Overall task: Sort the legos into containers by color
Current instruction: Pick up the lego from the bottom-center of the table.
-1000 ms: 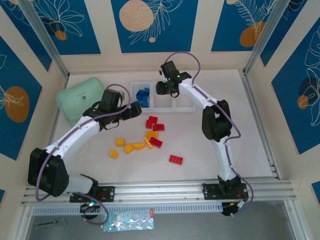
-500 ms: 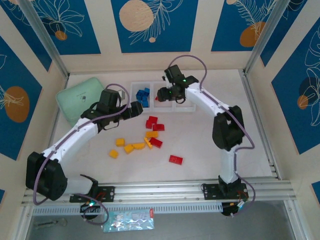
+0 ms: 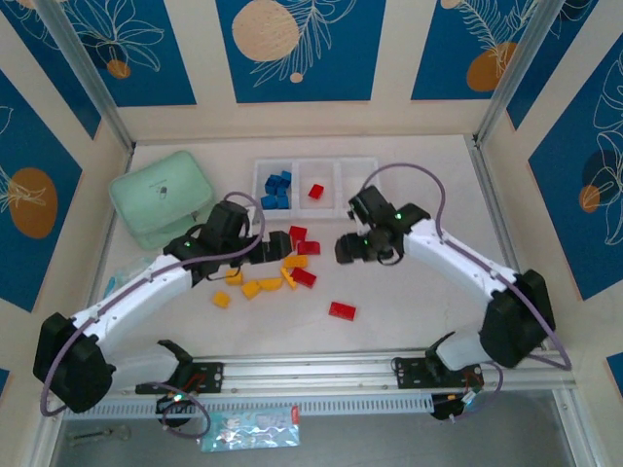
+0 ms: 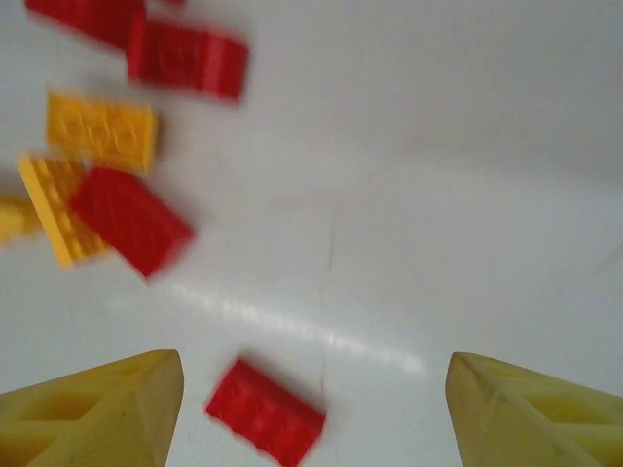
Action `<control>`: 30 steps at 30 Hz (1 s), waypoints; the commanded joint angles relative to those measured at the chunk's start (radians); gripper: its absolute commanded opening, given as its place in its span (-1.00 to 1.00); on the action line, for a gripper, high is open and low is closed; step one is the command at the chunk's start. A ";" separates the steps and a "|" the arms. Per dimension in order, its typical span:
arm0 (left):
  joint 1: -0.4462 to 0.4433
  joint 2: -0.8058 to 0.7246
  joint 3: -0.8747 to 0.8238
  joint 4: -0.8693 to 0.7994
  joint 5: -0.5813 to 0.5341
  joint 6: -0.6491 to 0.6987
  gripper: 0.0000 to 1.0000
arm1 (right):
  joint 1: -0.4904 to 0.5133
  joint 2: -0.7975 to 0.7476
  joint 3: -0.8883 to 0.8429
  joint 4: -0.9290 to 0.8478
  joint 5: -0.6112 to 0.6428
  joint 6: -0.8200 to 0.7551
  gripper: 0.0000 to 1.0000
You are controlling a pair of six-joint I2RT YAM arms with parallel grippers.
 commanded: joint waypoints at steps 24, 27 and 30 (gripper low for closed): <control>-0.113 -0.113 -0.160 0.011 -0.202 -0.176 0.99 | 0.363 -0.033 -0.287 0.046 0.054 0.250 0.62; -0.114 -0.099 -0.142 -0.003 -0.212 -0.163 0.99 | 0.330 0.001 -0.284 0.082 0.056 0.240 0.62; -0.113 -0.077 -0.122 -0.009 -0.209 -0.153 0.99 | 0.305 0.033 -0.276 0.113 0.041 0.202 0.62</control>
